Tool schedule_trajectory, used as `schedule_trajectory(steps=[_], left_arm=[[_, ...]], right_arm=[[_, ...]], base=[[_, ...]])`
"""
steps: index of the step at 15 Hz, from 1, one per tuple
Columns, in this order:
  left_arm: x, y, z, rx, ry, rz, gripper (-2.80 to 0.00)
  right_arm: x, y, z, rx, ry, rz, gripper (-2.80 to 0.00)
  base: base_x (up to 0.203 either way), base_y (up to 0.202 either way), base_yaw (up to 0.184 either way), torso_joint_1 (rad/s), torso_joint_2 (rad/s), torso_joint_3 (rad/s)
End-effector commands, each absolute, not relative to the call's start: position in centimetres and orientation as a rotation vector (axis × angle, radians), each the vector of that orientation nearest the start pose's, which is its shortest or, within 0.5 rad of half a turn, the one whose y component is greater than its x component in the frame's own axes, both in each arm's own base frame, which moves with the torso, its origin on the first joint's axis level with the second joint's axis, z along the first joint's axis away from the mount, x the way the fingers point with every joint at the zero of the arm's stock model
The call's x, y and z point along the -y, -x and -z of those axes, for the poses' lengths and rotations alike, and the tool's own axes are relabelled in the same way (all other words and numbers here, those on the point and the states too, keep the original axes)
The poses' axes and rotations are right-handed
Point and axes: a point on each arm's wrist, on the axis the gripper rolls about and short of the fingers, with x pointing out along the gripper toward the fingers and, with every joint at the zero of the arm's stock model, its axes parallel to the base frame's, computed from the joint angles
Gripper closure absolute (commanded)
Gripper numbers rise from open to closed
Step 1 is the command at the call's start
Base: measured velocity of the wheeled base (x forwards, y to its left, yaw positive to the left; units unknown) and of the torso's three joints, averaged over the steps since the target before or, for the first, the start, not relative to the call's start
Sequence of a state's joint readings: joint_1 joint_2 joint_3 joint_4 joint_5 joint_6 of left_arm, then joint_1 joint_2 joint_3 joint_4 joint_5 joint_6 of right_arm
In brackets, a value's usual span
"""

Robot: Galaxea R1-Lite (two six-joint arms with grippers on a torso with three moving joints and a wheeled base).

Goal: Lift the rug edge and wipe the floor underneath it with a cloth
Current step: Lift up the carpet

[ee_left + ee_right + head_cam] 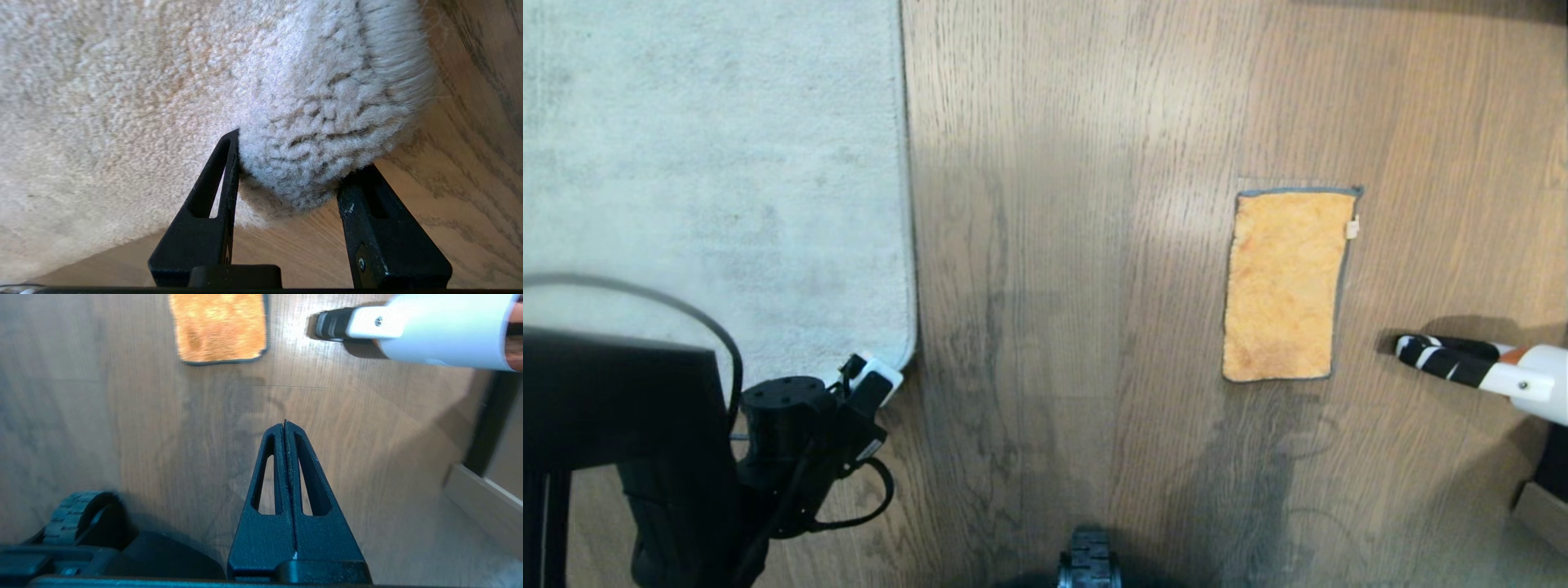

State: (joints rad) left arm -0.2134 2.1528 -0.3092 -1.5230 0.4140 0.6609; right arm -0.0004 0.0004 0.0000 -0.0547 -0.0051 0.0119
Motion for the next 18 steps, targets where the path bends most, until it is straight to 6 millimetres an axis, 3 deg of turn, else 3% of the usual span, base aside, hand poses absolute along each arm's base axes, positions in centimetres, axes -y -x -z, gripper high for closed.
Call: schedule_trajectory(steps=[1,18], left_arm=[[5.0,-27.9,-4.0,-0.308,-0.738,-0.111,0.0],[3.4,-24.9,-7.8,-0.225,-0.674,-0.147,0.0]], right_arm=[[0.0,2.3,-8.1,0.052,-0.012,0.004,0.0],[0.0,2.3,-8.1,0.054,-0.012,0.004,0.0]], base=[[0.0,0.0,0.0,0.0,0.0,0.0],[0.0,0.0,0.0,0.0,0.0,0.0]])
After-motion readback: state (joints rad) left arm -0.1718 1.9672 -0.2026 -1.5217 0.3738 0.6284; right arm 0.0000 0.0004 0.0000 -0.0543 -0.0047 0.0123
